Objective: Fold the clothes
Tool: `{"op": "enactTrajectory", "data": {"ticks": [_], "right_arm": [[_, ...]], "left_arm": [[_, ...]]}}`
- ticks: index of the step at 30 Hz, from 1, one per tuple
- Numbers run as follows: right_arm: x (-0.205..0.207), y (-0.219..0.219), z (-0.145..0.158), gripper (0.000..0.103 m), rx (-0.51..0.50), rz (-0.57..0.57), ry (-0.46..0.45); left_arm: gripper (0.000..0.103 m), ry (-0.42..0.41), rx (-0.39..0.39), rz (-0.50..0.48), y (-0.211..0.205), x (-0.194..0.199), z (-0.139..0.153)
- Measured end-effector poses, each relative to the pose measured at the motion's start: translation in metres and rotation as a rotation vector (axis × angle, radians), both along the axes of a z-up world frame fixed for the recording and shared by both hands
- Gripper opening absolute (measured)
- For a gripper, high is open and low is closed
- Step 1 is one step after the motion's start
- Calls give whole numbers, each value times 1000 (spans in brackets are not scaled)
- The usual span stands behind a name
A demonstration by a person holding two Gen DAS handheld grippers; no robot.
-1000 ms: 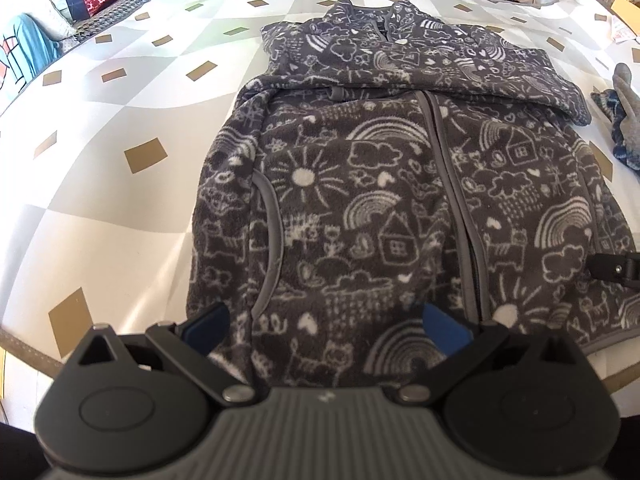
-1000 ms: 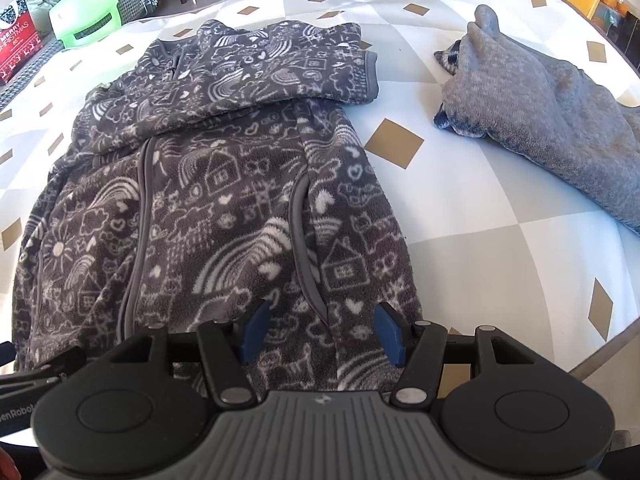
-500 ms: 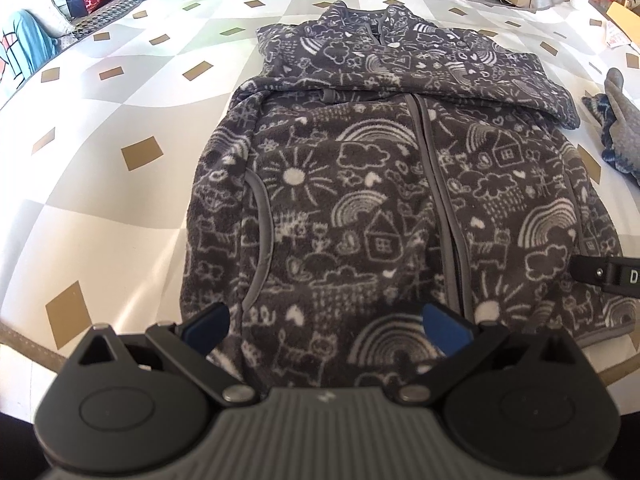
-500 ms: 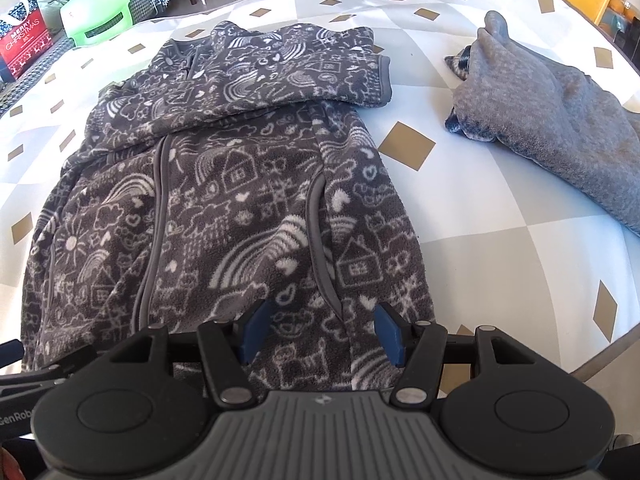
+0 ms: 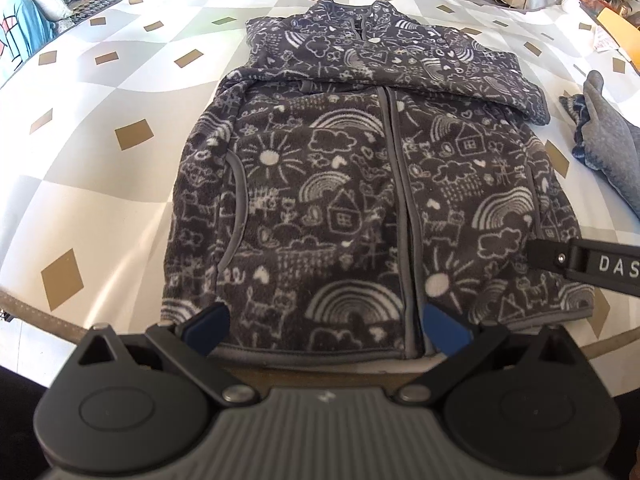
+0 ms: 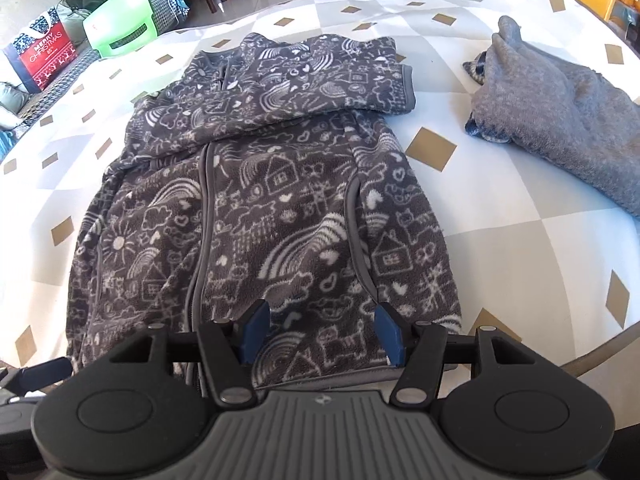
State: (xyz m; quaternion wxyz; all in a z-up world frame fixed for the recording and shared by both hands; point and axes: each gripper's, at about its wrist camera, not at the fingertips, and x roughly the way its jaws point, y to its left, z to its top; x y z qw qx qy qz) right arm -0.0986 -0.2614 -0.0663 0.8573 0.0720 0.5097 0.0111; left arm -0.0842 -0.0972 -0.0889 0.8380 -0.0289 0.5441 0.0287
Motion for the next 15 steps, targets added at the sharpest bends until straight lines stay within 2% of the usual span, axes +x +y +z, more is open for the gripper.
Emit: {"op": "enactTrajectory", "data": {"ticks": [4, 8, 15], "right_arm": [[-3, 1, 8, 56, -19, 14, -18], [-5, 1, 12, 57, -28, 13, -32], [-6, 1, 14, 57, -37, 14, -44]], "left_arm": [[103, 14, 20, -10, -5, -6, 4], [103, 6, -9, -19, -6, -12, 9], [103, -47, 5, -16, -7, -17, 21]]}}
